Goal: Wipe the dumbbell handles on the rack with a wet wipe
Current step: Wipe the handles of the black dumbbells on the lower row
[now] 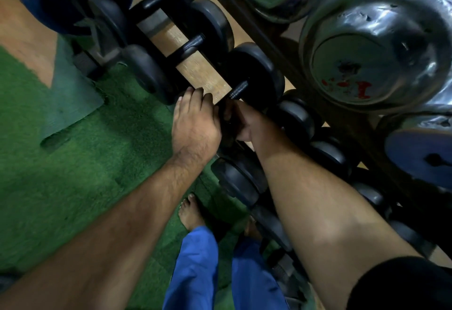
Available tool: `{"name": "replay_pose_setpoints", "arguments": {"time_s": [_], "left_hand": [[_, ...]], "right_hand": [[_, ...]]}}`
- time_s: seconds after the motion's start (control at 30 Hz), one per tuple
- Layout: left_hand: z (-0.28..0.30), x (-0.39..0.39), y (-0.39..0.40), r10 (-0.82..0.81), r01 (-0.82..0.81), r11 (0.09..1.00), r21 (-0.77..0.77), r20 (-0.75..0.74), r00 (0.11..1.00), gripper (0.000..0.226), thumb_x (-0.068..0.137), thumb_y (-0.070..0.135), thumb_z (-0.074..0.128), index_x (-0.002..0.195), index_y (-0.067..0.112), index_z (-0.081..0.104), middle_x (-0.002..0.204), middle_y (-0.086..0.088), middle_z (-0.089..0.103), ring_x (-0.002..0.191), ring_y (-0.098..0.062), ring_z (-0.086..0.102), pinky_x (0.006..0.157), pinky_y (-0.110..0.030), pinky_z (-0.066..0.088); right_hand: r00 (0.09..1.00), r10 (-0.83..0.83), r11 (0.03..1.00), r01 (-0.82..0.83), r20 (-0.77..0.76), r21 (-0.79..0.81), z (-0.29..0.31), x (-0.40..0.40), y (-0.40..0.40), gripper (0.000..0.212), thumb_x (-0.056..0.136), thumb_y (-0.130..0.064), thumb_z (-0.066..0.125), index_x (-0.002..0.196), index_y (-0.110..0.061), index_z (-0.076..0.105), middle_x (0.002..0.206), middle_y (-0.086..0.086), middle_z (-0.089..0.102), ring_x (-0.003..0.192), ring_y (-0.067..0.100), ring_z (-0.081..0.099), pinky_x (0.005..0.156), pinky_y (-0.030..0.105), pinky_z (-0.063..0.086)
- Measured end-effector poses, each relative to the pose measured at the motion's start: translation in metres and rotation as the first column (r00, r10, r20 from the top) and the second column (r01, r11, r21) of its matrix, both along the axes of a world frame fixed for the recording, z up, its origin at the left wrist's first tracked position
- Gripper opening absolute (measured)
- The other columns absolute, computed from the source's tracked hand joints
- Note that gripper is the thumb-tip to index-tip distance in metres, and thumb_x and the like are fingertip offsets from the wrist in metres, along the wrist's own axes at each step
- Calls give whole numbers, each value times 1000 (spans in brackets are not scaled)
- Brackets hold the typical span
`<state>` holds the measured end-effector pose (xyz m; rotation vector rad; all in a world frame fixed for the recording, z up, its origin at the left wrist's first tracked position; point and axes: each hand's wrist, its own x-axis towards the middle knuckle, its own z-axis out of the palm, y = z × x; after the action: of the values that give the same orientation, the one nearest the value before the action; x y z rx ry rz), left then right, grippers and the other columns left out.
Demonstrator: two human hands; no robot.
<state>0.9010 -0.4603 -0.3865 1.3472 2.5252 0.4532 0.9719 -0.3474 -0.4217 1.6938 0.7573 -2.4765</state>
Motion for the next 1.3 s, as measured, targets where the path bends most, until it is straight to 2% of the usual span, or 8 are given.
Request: {"name": "replay_pose_setpoints", "arguments": {"time_s": [0.2,0.43,0.53,0.67,0.73,0.87,1.13,1.3], "left_hand": [[12,-3,1,-22,27,997,-69,58,998,44,99,26,40,137,7,51,146,-12,46,143,-29,31,119,-45,23],[43,-18,-10,41,-31,995,-91,105,994,46,94,19,50,137,4,49,137,-14,52,129,-30,47,109,-42,38],[55,-29,-6,88,-81,995,-64,121,989,38,93,16,50,128,5,58,123,-14,59,116,-31,54,100,-43,43],[61,-50,8,114,-111,993,-39,97,989,35,91,14,50,122,4,62,116,-16,61,110,-34,55,97,-44,44],[60,-61,15,124,-120,991,-54,73,990,35,91,16,50,122,5,62,115,-15,60,110,-33,55,96,-43,43],[57,-82,27,130,-131,989,-70,-23,991,24,89,22,52,106,9,64,102,-12,61,100,-32,56,87,-43,44],[38,-116,55,120,-132,987,-86,-133,984,26,85,26,60,106,12,64,106,-10,59,105,-29,54,91,-41,42],[3,-136,60,56,-81,990,-119,-200,978,23,83,27,54,92,10,66,93,-9,63,95,-31,57,84,-40,39]], "right_hand": [[947,-153,974,95,284,206,-1,27,-26,13,79,-4,48,69,-11,52,51,5,42,39,17,35,39,15,24],[962,-235,873,147,137,466,44,4,-21,17,91,-11,55,94,-19,70,60,-6,47,49,6,39,41,17,26],[965,-62,680,-145,253,719,51,-17,-13,23,98,-18,54,109,-10,72,83,3,67,78,19,63,68,24,52],[742,82,246,-662,665,708,50,-38,0,28,98,-38,49,114,-28,69,114,1,71,108,27,62,92,39,47],[784,46,111,-619,619,777,47,-46,5,25,96,-36,53,110,-27,71,107,1,73,103,27,65,87,39,49],[903,150,161,-425,403,891,30,-63,20,25,90,-18,60,110,-14,74,106,8,74,102,28,67,87,31,49],[814,-70,-179,-579,577,795,11,-122,55,30,100,-44,46,103,-32,74,101,-1,73,100,21,65,79,30,45],[737,47,-366,-616,675,698,-26,-130,76,27,97,-27,50,112,-19,71,103,-6,65,99,8,56,82,14,31]]}}
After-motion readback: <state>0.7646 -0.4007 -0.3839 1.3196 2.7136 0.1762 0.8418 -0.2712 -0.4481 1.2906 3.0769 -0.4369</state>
